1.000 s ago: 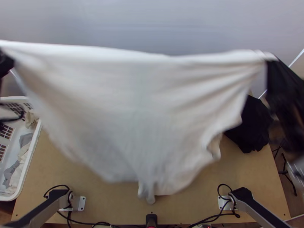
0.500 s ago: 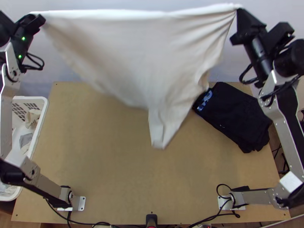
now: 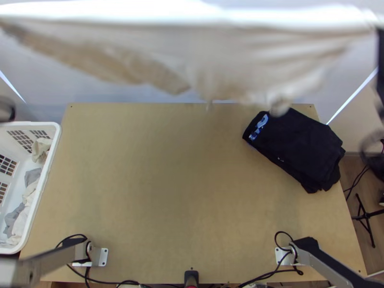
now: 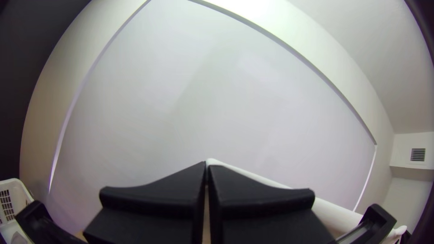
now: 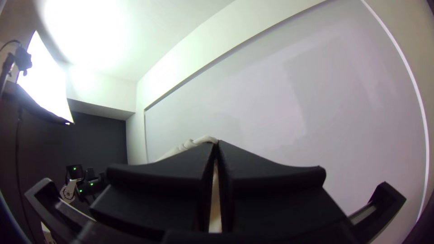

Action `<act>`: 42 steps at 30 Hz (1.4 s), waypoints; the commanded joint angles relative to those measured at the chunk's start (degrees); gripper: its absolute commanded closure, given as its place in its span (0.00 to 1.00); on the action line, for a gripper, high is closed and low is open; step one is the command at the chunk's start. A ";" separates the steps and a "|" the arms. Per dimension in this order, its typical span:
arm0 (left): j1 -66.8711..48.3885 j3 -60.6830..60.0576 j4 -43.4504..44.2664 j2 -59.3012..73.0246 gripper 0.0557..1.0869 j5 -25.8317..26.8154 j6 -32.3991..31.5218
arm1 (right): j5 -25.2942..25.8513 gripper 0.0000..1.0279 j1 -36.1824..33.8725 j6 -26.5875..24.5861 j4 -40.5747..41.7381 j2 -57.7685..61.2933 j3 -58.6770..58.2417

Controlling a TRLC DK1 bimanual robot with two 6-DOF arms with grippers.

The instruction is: Fold the t-shirt

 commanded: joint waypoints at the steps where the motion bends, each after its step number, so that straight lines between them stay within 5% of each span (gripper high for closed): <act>1: 1.43 -16.80 1.09 -21.67 0.97 0.02 -0.22 | -2.22 0.97 1.51 -0.28 -11.87 -18.31 -6.41; 16: 1.78 -25.50 -0.49 -27.64 0.97 -0.06 1.19 | -2.13 0.97 1.60 -1.60 -14.16 -18.75 -8.79; 28: -0.15 -60.48 3.29 -33.36 0.97 1.78 1.28 | -1.34 0.97 7.31 2.88 -3.87 -12.34 -44.65; 35: -3.84 -74.54 17.00 -25.71 0.97 1.17 1.98 | -0.02 0.97 7.66 1.47 5.97 -3.90 -55.28; 42: -5.16 -74.89 33.87 -6.46 0.97 0.64 2.95 | 2.09 0.97 8.37 0.42 13.09 2.69 -54.40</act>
